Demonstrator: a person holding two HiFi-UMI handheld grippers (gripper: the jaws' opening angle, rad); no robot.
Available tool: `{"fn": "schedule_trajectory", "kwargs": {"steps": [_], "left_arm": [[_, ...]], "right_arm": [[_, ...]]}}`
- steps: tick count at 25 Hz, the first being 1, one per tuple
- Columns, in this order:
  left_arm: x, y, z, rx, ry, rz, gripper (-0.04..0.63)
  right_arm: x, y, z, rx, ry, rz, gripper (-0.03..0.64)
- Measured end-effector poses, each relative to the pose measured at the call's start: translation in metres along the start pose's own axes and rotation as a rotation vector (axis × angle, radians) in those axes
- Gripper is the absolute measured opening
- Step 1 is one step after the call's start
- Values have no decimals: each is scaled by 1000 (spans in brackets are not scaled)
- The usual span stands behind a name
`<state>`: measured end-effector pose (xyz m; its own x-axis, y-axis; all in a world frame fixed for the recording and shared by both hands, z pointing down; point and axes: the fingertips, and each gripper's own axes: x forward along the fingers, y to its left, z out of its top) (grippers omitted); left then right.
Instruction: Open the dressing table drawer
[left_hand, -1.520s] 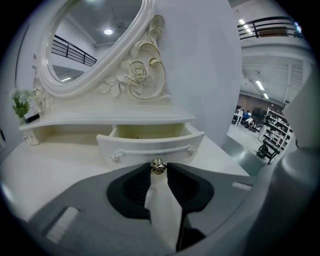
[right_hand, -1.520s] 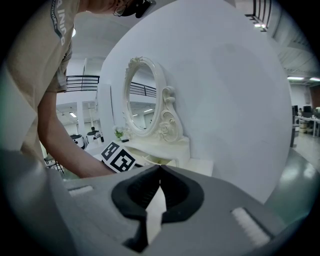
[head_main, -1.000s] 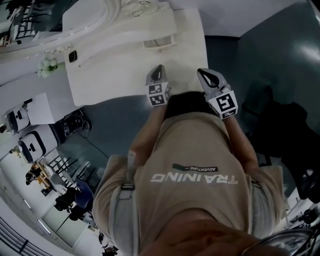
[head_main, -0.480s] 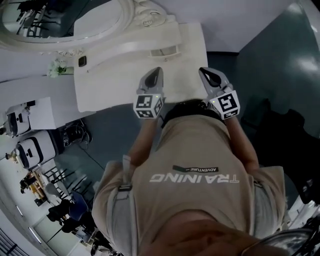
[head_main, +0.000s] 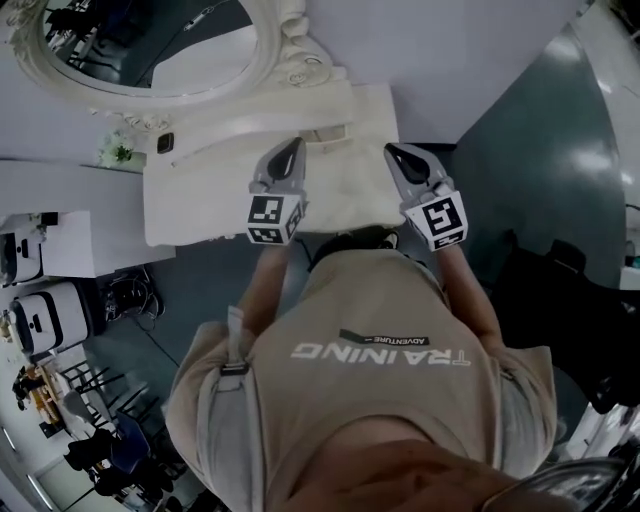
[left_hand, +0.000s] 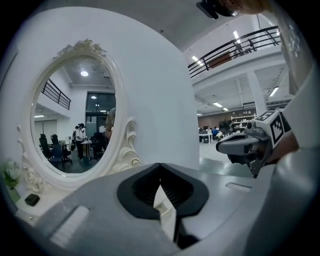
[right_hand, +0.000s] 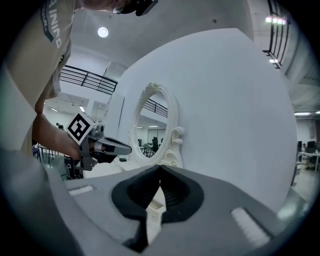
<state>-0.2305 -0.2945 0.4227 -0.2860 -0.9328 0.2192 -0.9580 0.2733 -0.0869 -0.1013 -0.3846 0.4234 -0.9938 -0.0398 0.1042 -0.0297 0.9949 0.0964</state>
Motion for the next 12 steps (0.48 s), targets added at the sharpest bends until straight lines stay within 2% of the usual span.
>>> {"fn": "schedule_trajectory", "kwargs": {"steps": [3,7,12], "left_arm": [[-5,3,9,30,-15,-6,8],[-13,8,11,115,-17,-3,8],[-17,24,-6,39,-10,0,8]], "right_arm": [[6,-6,4,16,-3,-28,3],[19,-1,8,17,0,-35,3],[33,4,8,5,21,-37,3]]}}
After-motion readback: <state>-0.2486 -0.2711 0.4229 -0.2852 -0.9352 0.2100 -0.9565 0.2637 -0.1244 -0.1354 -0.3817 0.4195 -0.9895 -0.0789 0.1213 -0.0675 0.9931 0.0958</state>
